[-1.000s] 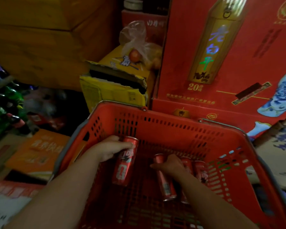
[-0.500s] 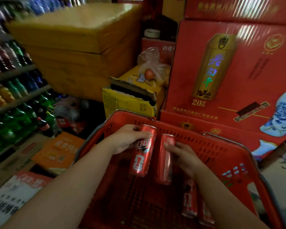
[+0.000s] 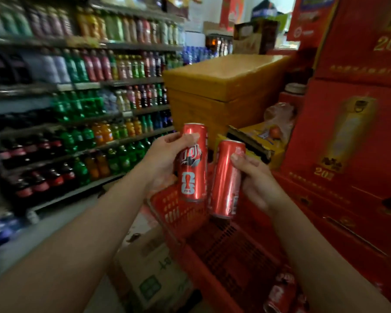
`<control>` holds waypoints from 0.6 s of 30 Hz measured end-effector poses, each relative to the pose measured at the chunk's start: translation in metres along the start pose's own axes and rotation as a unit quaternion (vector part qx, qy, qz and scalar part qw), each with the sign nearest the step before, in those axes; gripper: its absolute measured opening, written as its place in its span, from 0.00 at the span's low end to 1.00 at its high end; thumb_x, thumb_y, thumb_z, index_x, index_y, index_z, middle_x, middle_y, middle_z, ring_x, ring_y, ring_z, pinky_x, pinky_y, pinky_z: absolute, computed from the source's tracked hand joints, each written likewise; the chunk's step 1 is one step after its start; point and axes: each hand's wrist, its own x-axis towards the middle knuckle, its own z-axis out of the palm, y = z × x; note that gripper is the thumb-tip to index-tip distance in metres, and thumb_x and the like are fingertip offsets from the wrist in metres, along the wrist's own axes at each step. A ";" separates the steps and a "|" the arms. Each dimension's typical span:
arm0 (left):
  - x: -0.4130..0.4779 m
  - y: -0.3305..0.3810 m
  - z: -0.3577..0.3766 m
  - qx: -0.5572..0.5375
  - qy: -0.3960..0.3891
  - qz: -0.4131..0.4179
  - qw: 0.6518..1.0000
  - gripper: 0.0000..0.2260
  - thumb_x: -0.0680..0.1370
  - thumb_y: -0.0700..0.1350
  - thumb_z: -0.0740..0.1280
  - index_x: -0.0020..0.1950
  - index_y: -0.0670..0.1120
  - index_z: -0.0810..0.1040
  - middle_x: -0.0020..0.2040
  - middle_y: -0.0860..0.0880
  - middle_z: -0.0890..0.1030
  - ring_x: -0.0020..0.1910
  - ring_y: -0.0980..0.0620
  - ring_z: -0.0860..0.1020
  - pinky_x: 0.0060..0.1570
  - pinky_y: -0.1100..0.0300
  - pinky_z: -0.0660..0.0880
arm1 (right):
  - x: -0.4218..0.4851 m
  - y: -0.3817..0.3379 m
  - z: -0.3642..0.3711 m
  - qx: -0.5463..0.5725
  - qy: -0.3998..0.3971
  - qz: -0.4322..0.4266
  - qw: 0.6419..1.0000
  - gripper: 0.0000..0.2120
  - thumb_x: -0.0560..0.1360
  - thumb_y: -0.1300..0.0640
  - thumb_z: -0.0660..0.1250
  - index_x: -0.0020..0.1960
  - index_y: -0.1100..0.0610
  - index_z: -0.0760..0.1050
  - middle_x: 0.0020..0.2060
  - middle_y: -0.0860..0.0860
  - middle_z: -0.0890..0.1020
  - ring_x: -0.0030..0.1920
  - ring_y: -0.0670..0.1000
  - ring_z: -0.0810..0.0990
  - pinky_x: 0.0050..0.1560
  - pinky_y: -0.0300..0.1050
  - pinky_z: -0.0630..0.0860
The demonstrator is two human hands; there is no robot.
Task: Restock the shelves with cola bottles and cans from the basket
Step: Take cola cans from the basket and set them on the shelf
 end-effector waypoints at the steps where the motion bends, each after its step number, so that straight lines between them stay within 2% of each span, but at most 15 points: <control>1: -0.014 0.007 -0.012 0.006 0.025 0.011 1.000 0.14 0.73 0.46 0.72 0.57 0.45 0.79 0.49 0.45 0.85 0.46 0.46 0.84 0.45 0.51 0.81 | 0.001 -0.001 0.016 0.001 -0.019 0.001 1.000 0.19 0.68 0.54 0.73 0.55 0.63 0.79 0.47 0.57 0.84 0.46 0.54 0.83 0.53 0.53 0.80; 4: -0.054 0.024 -0.053 0.022 0.092 0.027 0.995 0.15 0.73 0.47 0.72 0.57 0.44 0.78 0.49 0.44 0.85 0.45 0.46 0.84 0.46 0.50 0.82 | 0.005 -0.004 0.068 0.008 -0.073 0.003 0.997 0.18 0.65 0.52 0.77 0.52 0.58 0.81 0.42 0.54 0.85 0.41 0.51 0.84 0.45 0.47 0.82; 6: -0.084 0.035 -0.083 0.030 0.134 0.041 0.990 0.21 0.69 0.49 0.75 0.58 0.43 0.78 0.52 0.41 0.84 0.47 0.43 0.84 0.50 0.46 0.80 | 0.006 -0.001 0.110 0.006 -0.119 0.010 0.993 0.18 0.64 0.50 0.77 0.50 0.56 0.81 0.40 0.51 0.85 0.39 0.49 0.84 0.41 0.45 0.82; 8: -0.113 0.047 -0.110 0.039 0.175 0.051 0.982 0.26 0.64 0.52 0.77 0.59 0.43 0.78 0.52 0.41 0.84 0.49 0.42 0.83 0.53 0.44 0.79 | 0.005 0.003 0.147 0.015 -0.159 0.018 0.987 0.14 0.67 0.51 0.74 0.50 0.55 0.80 0.39 0.51 0.84 0.39 0.49 0.84 0.40 0.46 0.81; 11: -0.160 0.064 -0.154 0.045 0.234 0.067 0.969 0.29 0.62 0.52 0.79 0.59 0.42 0.79 0.50 0.43 0.84 0.47 0.44 0.83 0.50 0.47 0.79 | -0.002 0.013 0.210 0.042 -0.214 0.041 0.975 0.18 0.64 0.51 0.74 0.50 0.57 0.79 0.41 0.52 0.85 0.41 0.50 0.85 0.41 0.47 0.81; 13: -0.188 0.071 -0.176 0.046 0.269 0.074 0.959 0.28 0.63 0.51 0.79 0.59 0.42 0.79 0.49 0.44 0.84 0.46 0.45 0.83 0.50 0.47 0.79 | -0.009 0.019 0.246 0.052 -0.249 0.047 0.966 0.19 0.63 0.51 0.74 0.51 0.58 0.80 0.42 0.53 0.85 0.42 0.51 0.85 0.41 0.47 0.81; 15: -0.217 0.078 -0.196 0.039 0.316 0.086 0.944 0.22 0.67 0.49 0.77 0.57 0.42 0.80 0.47 0.44 0.85 0.45 0.45 0.83 0.49 0.49 0.80 | -0.019 0.024 0.285 0.055 -0.278 0.050 0.958 0.18 0.64 0.53 0.73 0.52 0.58 0.80 0.43 0.53 0.86 0.43 0.52 0.85 0.42 0.49 0.82; 17: -0.246 0.084 -0.212 0.020 0.363 0.101 0.926 0.14 0.72 0.46 0.73 0.55 0.41 0.80 0.45 0.44 0.85 0.42 0.46 0.84 0.43 0.53 0.81 | -0.028 0.031 0.320 0.059 -0.306 0.052 0.949 0.16 0.65 0.53 0.72 0.51 0.57 0.80 0.42 0.52 0.85 0.43 0.53 0.84 0.42 0.49 0.82; 18: -0.259 0.085 -0.219 0.012 0.381 0.107 0.918 0.14 0.73 0.45 0.72 0.55 0.41 0.80 0.45 0.44 0.85 0.42 0.46 0.84 0.40 0.54 0.81 | -0.033 0.034 0.337 0.059 -0.323 0.052 0.943 0.16 0.65 0.54 0.72 0.51 0.57 0.81 0.42 0.52 0.85 0.43 0.53 0.84 0.44 0.49 0.82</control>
